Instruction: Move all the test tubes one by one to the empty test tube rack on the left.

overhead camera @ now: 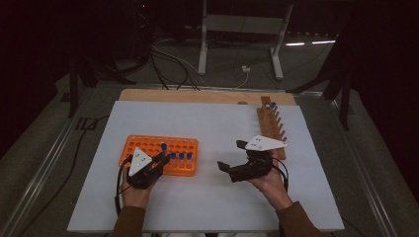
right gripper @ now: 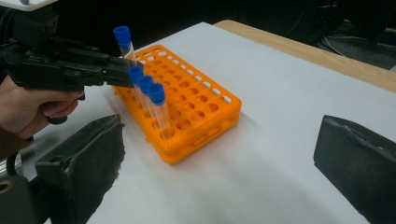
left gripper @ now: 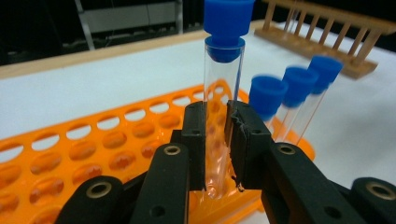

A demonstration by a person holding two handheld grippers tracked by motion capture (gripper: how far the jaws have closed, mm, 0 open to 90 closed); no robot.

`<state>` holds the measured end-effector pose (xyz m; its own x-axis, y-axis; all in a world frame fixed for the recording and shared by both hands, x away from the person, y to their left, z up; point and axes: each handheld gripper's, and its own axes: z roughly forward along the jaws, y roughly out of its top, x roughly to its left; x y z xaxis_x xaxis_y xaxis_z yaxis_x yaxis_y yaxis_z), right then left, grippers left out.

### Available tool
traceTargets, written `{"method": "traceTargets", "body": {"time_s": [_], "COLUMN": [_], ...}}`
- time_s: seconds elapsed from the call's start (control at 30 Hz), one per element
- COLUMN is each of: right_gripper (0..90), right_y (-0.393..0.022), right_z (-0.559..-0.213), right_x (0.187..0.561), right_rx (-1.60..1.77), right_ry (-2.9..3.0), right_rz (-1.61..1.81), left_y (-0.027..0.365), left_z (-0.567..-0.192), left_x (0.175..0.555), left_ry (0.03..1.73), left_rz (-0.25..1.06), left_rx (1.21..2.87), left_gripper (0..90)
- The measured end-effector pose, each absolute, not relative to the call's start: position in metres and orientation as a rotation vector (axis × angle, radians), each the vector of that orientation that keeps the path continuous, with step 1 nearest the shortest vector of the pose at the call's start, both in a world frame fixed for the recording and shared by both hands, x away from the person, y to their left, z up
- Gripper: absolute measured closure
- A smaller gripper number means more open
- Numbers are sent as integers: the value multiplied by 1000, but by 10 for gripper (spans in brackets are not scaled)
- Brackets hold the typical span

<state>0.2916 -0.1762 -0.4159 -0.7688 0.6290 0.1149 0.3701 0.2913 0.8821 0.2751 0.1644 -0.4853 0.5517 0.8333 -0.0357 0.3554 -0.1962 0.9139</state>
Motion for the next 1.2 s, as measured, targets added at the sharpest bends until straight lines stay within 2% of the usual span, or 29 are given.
{"method": "traceTargets", "body": {"time_s": [0.27, 1.2], "right_gripper": [20, 21], "right_y": [-189, -203], "right_z": [-424, -431], "right_x": [290, 291], "right_rx": [952, 981], "right_ry": [2304, 2293], "right_rz": [1457, 1441], "left_y": [160, 159], "left_z": [-493, -496], "left_x": [277, 276], "left_ry": [1004, 1010], "left_rz": [588, 584], "left_rx": [1885, 1959], "left_gripper": [785, 787]}}
